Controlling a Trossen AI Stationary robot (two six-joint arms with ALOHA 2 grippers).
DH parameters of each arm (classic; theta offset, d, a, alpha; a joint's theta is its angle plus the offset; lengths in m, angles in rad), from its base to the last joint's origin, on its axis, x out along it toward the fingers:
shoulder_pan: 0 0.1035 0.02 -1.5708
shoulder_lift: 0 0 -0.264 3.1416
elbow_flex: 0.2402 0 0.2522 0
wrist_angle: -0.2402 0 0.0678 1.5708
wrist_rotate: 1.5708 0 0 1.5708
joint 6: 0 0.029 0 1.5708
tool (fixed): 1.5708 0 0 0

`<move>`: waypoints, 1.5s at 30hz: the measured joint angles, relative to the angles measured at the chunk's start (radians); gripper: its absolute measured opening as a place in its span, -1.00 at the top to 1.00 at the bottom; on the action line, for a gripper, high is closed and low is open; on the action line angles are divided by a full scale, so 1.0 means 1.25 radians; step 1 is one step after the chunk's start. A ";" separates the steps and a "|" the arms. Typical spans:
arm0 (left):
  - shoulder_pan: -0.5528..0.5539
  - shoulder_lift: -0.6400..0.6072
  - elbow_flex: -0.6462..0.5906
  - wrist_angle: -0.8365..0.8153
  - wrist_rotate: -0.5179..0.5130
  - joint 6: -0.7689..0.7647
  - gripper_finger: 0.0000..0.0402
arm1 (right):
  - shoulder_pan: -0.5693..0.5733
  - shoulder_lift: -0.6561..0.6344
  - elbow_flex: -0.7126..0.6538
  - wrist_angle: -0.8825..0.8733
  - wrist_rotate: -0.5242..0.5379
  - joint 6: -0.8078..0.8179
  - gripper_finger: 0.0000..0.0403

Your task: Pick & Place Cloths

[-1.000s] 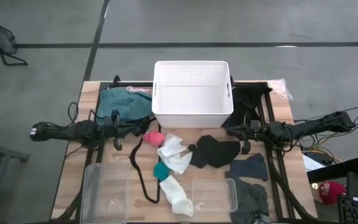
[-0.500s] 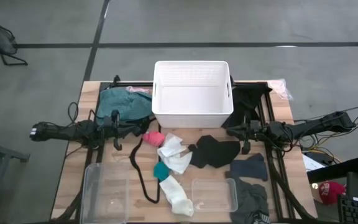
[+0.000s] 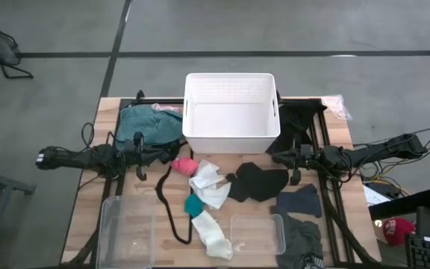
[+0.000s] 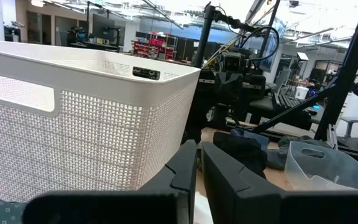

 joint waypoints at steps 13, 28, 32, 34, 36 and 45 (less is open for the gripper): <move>0.000 0.000 0.000 0.000 0.000 0.000 0.85 | 0.000 0.000 0.000 0.016 -0.005 0.400 0.96; 0.000 0.000 0.000 0.000 0.000 0.000 0.85 | -0.001 0.001 0.000 0.056 0.003 0.919 0.96; 0.000 0.000 0.000 0.000 0.000 0.000 0.85 | 0.002 0.002 0.003 0.094 -0.021 0.886 0.96; 0.000 0.000 0.000 0.000 0.000 0.000 0.85 | 0.005 0.002 0.036 0.089 -0.050 0.858 0.96; 0.000 0.000 0.000 0.000 0.000 0.000 0.85 | 0.005 0.004 0.089 0.042 -0.083 0.809 0.96; 0.000 0.000 0.000 0.000 0.000 0.000 0.85 | 0.004 0.035 0.469 -0.733 -0.115 0.779 0.96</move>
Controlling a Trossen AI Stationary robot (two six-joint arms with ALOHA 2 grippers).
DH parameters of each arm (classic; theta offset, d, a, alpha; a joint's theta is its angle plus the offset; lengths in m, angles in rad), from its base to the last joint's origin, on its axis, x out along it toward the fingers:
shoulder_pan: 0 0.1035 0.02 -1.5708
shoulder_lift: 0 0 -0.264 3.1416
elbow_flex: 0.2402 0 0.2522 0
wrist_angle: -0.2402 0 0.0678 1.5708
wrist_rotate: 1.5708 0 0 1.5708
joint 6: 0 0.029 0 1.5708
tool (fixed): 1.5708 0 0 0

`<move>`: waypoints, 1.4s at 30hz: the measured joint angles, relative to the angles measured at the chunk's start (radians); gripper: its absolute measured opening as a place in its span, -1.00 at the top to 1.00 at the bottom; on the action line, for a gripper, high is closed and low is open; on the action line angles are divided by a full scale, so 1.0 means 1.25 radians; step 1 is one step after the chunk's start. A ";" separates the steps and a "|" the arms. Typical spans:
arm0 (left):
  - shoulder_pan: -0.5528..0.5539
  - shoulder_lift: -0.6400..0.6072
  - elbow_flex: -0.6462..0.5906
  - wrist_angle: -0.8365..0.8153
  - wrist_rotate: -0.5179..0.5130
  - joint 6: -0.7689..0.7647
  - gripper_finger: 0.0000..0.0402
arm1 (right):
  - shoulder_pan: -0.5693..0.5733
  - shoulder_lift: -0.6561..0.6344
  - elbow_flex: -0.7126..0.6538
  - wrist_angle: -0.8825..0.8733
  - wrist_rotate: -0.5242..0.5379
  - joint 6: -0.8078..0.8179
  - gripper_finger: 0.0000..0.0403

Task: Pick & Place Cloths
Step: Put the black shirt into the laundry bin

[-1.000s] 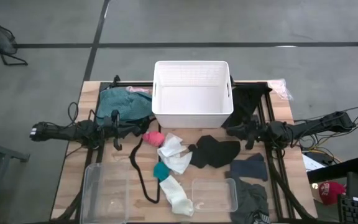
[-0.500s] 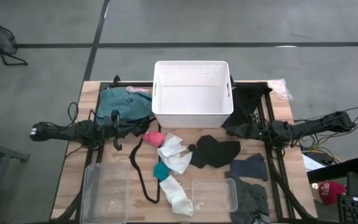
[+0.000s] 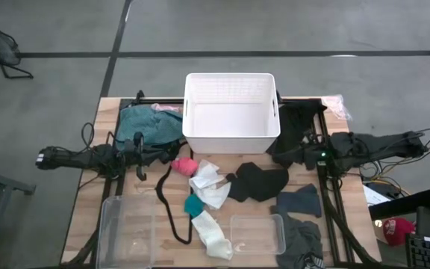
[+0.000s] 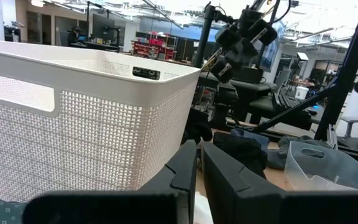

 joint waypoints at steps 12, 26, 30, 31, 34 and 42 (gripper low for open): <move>0.000 0.000 0.000 0.000 0.000 0.000 0.85 | 0.000 0.102 0.281 -0.547 0.200 0.243 0.57; 0.000 0.000 0.000 0.000 0.000 0.000 0.85 | -0.031 0.170 0.177 -0.644 0.325 0.479 -0.32; 0.000 0.000 0.000 0.000 0.000 0.000 0.85 | -0.044 0.170 0.116 -0.637 0.327 0.532 -0.38; 0.000 0.000 0.000 0.000 0.000 0.000 0.85 | -0.047 0.170 0.102 -0.629 0.327 0.539 -0.38; 0.000 0.000 0.000 0.000 0.000 0.000 0.85 | -0.061 0.177 0.090 -0.613 0.336 0.539 -0.36; 0.000 0.000 0.000 0.000 0.000 0.000 0.85 | -0.118 0.192 0.085 -0.537 0.326 0.508 -0.21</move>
